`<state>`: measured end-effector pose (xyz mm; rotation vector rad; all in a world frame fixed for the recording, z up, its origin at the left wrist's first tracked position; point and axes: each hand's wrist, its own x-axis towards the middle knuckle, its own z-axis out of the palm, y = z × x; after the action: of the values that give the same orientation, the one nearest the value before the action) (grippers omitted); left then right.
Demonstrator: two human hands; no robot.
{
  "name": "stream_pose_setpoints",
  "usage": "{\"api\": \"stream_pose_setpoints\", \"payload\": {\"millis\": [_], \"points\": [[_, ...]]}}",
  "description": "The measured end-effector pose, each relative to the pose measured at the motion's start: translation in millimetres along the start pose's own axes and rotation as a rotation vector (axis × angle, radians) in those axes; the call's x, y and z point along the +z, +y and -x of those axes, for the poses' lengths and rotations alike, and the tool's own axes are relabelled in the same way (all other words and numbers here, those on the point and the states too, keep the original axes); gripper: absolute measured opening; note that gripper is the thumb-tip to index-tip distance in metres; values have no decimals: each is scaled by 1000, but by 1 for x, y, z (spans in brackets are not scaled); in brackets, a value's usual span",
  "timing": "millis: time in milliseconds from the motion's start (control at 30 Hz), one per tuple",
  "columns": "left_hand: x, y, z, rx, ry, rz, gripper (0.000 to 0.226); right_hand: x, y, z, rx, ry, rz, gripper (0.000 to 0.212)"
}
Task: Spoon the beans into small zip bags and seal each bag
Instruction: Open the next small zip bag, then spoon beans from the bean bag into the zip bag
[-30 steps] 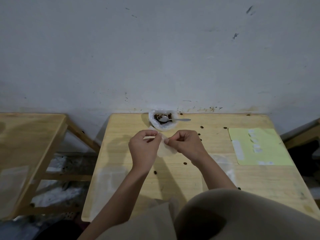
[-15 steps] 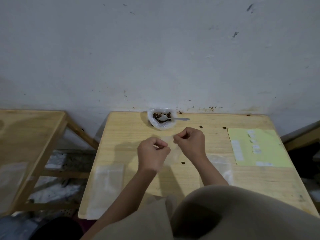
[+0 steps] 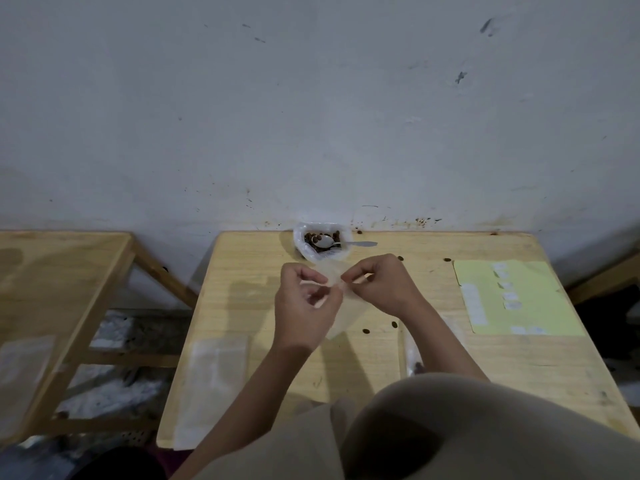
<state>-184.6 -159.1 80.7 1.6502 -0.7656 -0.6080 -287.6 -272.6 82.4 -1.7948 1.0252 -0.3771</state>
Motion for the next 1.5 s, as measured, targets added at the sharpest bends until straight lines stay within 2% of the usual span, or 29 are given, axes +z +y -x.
{"api": "stream_pose_setpoints", "payload": {"millis": [133, 200, 333, 433, 600, 733, 833, 967, 1167, 1233, 1300, 1433, 1500], "points": [[-14, -29, -5, 274, -128, -506, 109, -2, -5, -1, 54, 7, -118, 17], [-18, -46, -8, 361, -144, -699, 123, -4, -9, -2, 68, -16, -140, 19], [-21, -68, -15, 413, -118, -823, 116, -6, -12, -6, 144, -121, -261, 23], [-27, -74, -23, 419, -116, -855, 109, -7, -9, -10, 200, -178, -247, 29], [-31, -73, -35, 375, -105, -1009, 105, -5, -8, -18, 219, -152, -222, 31], [-33, -79, -38, 236, -92, -1065, 109, -2, -14, -22, 181, -121, -45, 47], [-36, -83, -41, 108, -99, -1077, 116, -2, -15, -23, 156, -132, 21, 41], [-32, -79, -37, 169, -65, -1020, 125, 2, -17, -25, 140, -155, 63, 51], [-15, -67, -42, 377, -67, -821, 103, 12, -7, -31, 146, -193, -75, 16], [-14, -70, -47, 359, -84, -799, 99, 16, -1, -35, 148, -150, -167, 4], [-15, -76, -53, 312, -114, -791, 100, 19, 9, -40, 188, -56, -315, 11], [-21, -87, -64, 224, -155, -775, 107, 24, 37, -59, 456, 315, -496, 16], [-22, -94, -71, 195, -169, -782, 109, 27, 48, -71, 593, 496, -562, 31]]}}
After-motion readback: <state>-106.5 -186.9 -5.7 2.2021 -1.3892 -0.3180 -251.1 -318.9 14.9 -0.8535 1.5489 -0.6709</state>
